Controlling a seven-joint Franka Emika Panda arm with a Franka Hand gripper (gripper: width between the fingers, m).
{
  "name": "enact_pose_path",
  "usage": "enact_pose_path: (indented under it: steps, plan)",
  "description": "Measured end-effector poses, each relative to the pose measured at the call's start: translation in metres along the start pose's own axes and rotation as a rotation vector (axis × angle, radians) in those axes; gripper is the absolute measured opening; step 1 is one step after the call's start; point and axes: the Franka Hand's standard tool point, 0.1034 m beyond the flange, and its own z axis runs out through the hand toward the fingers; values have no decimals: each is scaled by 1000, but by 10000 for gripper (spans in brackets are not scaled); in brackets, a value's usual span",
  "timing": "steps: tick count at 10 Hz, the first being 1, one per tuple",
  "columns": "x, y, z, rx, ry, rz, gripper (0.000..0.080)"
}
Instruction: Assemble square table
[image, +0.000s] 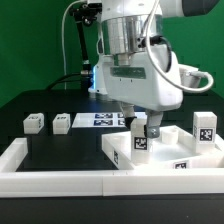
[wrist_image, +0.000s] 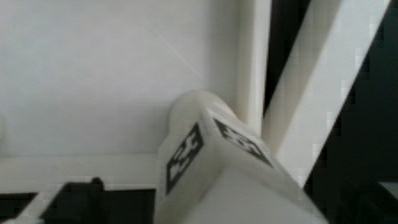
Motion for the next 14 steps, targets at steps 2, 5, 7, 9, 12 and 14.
enact_pose_path:
  steps: [2, 5, 7, 9, 12, 14]
  plan:
    - [-2, 0, 0, -4, -8, -174, 649]
    - [-3, -2, 0, -17, -18, -448, 649]
    - [-2, -1, 1, -28, -13, -635, 649]
    - [-1, -1, 1, -39, -9, -754, 649]
    - [1, -1, 0, -50, 0, -933, 649]
    - [2, -1, 0, -49, 4, -935, 545]
